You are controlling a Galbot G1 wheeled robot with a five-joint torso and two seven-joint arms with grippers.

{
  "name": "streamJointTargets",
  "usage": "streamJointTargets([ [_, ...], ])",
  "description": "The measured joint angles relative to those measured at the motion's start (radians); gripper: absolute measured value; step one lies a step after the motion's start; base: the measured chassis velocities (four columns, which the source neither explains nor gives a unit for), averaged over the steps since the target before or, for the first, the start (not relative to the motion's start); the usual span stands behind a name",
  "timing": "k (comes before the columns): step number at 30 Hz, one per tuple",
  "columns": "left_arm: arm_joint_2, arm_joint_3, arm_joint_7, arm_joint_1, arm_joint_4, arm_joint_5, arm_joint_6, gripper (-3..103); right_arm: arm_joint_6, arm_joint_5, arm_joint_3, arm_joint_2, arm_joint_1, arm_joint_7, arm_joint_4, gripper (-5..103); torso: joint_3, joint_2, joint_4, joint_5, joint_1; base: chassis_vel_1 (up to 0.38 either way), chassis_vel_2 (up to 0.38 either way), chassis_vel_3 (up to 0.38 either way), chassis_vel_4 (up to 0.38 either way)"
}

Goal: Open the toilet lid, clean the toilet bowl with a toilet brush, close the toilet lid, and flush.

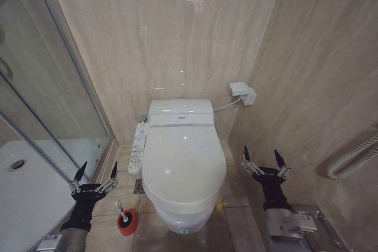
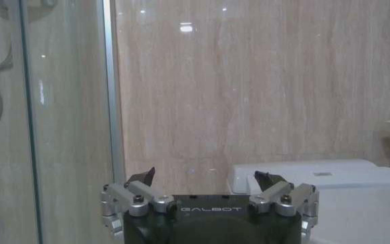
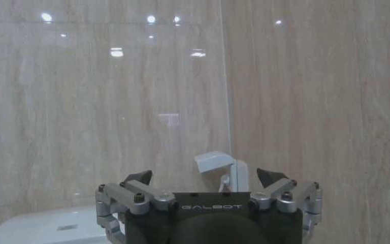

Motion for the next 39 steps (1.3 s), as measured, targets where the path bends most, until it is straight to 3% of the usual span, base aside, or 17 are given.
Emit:
streamJointTargets([
  [33, 0.000, 0.000, 0.000, 0.000, 0.000, 0.000, 0.000, 99, -0.001, 0.003, 0.000, -0.001, 0.001, 0.001, -0.001, 100, 0.000, 0.000, 0.0000, 0.0000, 0.000, 0.000, 0.000, 0.000, 0.000],
  [37, 0.000, 0.006, -0.003, -0.018, -0.002, -0.005, 0.030, 99, -0.001, 0.003, 0.000, -0.001, 0.001, 0.001, -0.001, 100, 0.000, 0.000, 0.0002, 0.0000, 0.000, 0.000, 0.000, 0.000, 0.000],
  [39, -0.001, 0.016, -0.010, -0.050, -0.009, -0.015, 0.074, 99, -0.001, 0.003, 0.000, -0.001, 0.001, 0.001, -0.001, 100, 0.000, 0.000, -0.0006, -0.0002, 0.000, 0.000, 0.000, 0.000, 0.000],
])
